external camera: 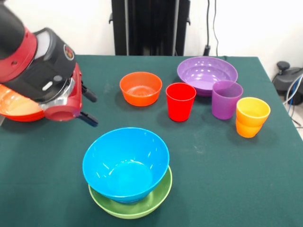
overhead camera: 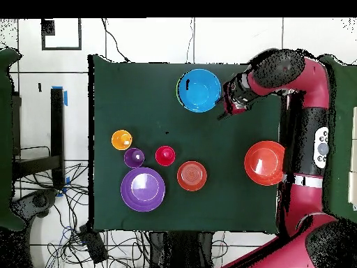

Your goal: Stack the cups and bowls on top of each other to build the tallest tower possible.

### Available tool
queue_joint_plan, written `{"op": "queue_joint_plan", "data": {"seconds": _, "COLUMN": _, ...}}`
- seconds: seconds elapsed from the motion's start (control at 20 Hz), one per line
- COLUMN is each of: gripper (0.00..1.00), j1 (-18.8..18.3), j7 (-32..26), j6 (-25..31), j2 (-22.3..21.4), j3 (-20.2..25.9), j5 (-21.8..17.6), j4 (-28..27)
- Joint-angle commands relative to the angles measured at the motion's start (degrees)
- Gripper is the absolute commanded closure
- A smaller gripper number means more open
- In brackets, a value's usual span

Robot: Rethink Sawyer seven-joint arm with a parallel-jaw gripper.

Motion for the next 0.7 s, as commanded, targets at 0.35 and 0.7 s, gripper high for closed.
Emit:
{"op": "queue_joint_plan", "data": {"seconds": 0.35, "gripper": 0.00, "j1": 1.80, "j7": -8.96, "j6": -11.60, "j2": -22.10, "j3": -13.07, "j5": -2.56, "j4": 13.93}}
{"op": "queue_joint_plan", "data": {"seconds": 0.7, "gripper": 0.00, "j1": 9.02, "j7": -8.00, "j6": -15.01, "j2": -29.41, "j3": -17.02, "j5": -6.79, "j4": 11.88}}
